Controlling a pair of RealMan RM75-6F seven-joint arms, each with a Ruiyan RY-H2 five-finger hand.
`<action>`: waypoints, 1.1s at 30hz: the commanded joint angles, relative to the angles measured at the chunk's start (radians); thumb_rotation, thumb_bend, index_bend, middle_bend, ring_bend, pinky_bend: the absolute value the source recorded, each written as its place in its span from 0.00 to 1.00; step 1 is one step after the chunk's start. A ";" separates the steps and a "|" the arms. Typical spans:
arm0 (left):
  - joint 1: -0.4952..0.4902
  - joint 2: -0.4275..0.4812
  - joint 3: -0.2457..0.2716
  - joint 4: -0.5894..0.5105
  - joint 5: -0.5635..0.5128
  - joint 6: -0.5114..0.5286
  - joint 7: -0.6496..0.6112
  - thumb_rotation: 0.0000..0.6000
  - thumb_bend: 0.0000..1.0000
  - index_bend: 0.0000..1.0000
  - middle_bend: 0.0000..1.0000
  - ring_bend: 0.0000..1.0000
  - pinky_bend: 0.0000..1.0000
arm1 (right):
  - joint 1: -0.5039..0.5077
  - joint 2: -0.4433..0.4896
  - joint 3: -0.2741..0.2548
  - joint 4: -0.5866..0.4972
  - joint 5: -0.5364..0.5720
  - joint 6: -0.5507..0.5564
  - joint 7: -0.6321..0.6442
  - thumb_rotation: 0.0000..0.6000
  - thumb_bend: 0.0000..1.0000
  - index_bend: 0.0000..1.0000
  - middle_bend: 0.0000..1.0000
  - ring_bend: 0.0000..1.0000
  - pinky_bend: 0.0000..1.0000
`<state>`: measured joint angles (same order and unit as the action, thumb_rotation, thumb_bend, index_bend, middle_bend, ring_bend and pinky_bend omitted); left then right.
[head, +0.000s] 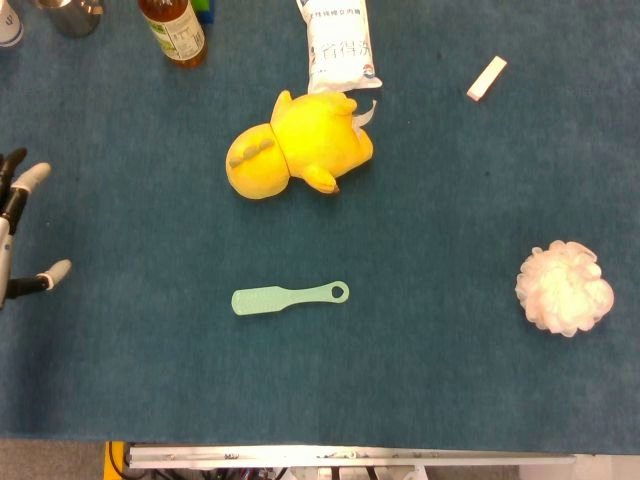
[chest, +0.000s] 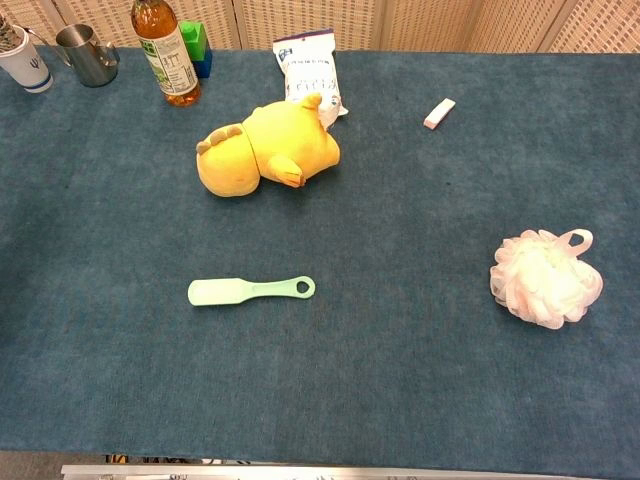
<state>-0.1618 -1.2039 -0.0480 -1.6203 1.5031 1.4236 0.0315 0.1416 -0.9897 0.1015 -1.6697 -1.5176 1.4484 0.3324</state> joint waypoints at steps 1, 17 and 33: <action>-0.024 -0.003 0.004 0.014 0.022 -0.028 -0.022 1.00 0.03 0.15 0.08 0.05 0.00 | 0.001 -0.002 0.003 -0.001 0.000 0.004 0.000 0.99 0.11 0.13 0.32 0.20 0.22; -0.208 -0.045 -0.010 0.047 0.035 -0.278 -0.284 1.00 0.03 0.10 0.08 0.05 0.00 | -0.009 0.005 0.007 -0.017 0.002 0.025 -0.013 0.99 0.11 0.13 0.32 0.20 0.22; -0.373 -0.195 -0.092 0.145 -0.096 -0.488 -0.589 0.34 0.03 0.00 0.03 0.04 0.00 | -0.016 -0.001 0.001 -0.005 0.012 0.020 -0.010 0.99 0.11 0.13 0.32 0.20 0.22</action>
<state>-0.5146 -1.3680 -0.1228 -1.5034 1.4330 0.9531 -0.5504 0.1253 -0.9907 0.1024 -1.6744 -1.5054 1.4681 0.3223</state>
